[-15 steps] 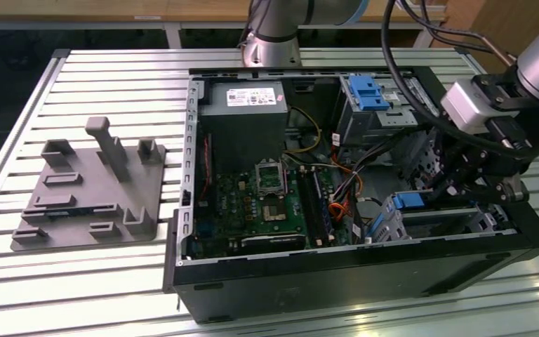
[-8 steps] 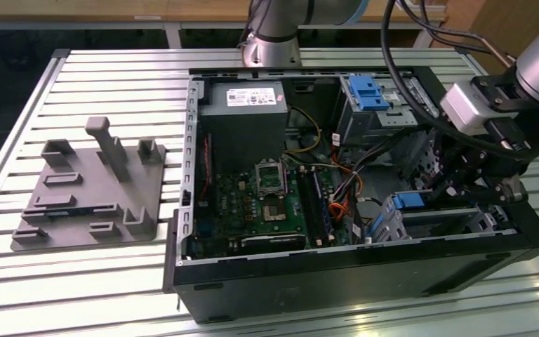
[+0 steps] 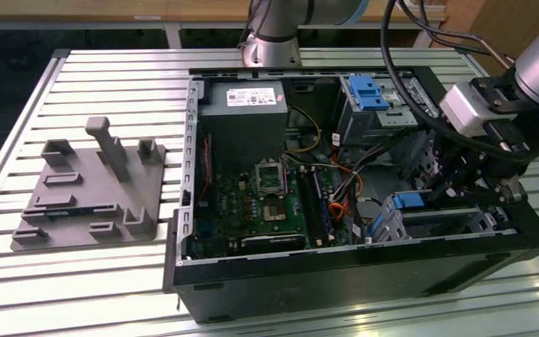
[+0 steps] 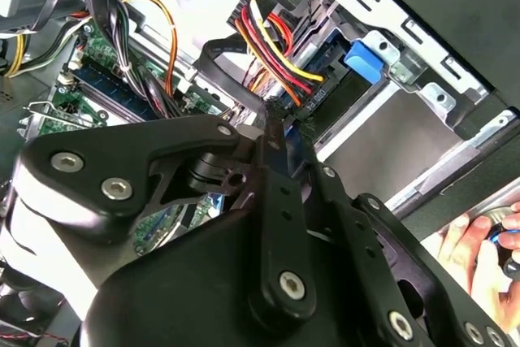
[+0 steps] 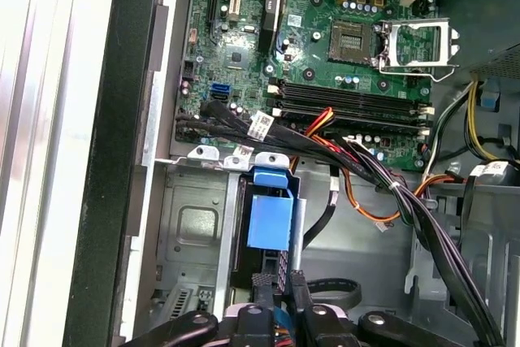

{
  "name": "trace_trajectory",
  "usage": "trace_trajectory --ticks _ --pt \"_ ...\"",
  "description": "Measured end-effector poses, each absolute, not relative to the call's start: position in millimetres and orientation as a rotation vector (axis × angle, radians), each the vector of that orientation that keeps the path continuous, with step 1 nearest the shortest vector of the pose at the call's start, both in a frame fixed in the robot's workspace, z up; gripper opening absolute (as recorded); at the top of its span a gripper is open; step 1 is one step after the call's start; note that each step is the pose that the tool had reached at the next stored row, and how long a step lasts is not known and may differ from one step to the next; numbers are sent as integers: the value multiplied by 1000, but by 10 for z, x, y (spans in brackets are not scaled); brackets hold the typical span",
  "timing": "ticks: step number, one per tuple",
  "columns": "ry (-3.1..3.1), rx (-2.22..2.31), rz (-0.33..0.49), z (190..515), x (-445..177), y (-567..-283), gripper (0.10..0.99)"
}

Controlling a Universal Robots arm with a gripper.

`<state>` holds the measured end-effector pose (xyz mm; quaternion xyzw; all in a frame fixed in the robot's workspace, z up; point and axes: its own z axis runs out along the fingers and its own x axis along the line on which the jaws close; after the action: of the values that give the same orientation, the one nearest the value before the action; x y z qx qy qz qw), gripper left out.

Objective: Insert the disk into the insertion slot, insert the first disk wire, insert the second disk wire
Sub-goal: 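Insert the second disk wire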

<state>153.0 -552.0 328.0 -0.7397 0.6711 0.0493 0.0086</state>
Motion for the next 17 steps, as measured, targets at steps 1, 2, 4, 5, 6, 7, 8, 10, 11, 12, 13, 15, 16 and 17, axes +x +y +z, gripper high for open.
trace_trajectory --ticks 1,2,4,5,6,7,8,10,11,12,13,15,16,17 --pt "2097 -2311 154 3280 1530 -5520 208" --pt "2096 -2311 155 3280 1530 -5520 267" --pt "2097 -2311 154 3294 1529 -5520 325" --pt "2097 -2311 154 3308 1529 -5520 384" --pt "2097 -2311 154 3328 1529 -5520 384" --pt "2097 -2311 154 3354 1529 -5520 447" --pt "2097 -2311 154 3384 1529 -5520 447" --pt "2097 -2311 154 3458 1528 -5520 447" --pt "2097 -2311 154 3491 1528 -5520 447" --pt "2097 -2311 154 3518 1528 -5520 447" --pt "2098 -2310 154 3542 1528 -5520 447" --pt "2100 -2307 154 3588 1529 -5519 447" --pt "2102 -2305 154 3613 1529 -5518 447" --pt "2105 -2303 154 3643 1529 -5518 447"
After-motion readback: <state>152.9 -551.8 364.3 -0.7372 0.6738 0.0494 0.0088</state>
